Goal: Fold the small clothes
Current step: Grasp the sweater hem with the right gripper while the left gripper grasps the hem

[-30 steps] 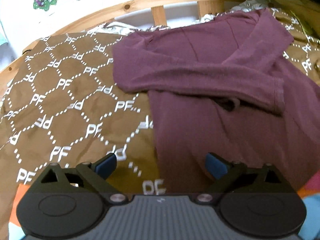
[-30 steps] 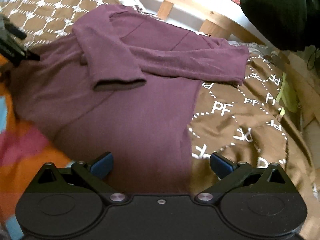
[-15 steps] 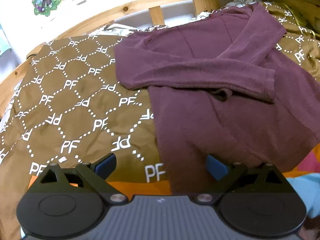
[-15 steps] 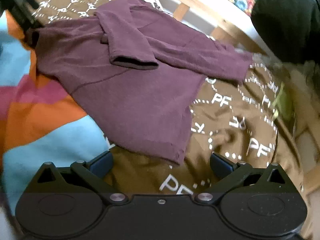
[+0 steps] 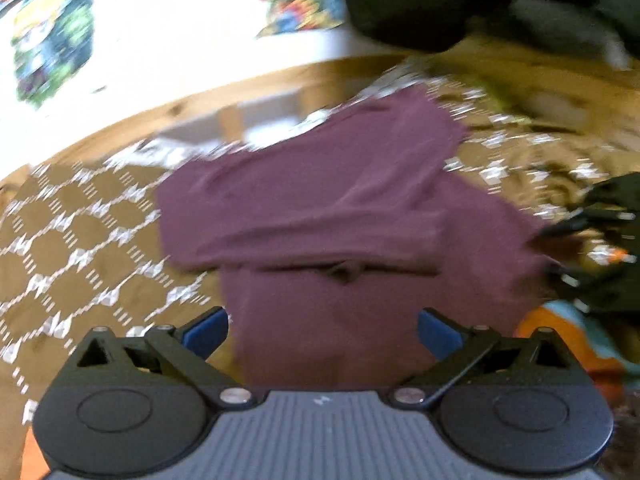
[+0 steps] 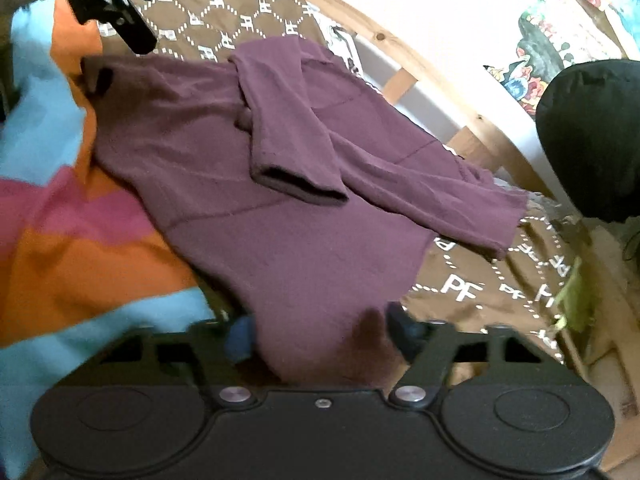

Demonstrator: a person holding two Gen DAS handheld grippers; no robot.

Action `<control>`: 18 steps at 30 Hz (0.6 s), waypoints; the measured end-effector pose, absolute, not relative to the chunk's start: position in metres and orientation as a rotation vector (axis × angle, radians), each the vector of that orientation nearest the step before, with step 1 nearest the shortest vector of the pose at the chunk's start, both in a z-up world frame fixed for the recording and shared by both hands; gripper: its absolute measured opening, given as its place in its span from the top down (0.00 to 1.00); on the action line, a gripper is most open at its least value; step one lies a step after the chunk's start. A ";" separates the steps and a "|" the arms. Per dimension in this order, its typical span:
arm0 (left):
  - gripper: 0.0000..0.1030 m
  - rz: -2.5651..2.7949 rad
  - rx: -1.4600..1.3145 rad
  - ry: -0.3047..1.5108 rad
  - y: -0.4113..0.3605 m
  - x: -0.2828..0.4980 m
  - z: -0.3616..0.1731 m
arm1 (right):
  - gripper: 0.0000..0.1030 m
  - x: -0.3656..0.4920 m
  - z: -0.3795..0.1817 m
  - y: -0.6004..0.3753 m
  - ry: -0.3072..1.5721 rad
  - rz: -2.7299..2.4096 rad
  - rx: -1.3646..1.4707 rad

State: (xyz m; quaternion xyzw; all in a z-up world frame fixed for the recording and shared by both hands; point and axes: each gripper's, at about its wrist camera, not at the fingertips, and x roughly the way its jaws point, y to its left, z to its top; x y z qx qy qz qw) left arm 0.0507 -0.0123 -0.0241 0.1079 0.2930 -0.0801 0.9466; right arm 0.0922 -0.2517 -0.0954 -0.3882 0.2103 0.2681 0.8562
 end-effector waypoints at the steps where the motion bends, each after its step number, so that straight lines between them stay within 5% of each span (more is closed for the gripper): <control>1: 0.01 -0.192 0.229 0.588 -0.016 0.049 -0.024 | 0.71 0.094 -0.093 -0.252 0.453 0.582 -0.792; 5: 0.01 -0.309 0.252 0.591 -0.032 0.051 -0.027 | 0.88 0.106 -0.078 -0.248 0.500 0.622 -0.628; 18: 0.04 -0.348 0.532 0.724 -0.096 0.081 -0.071 | 0.93 0.175 -0.062 -0.265 0.651 0.623 -0.128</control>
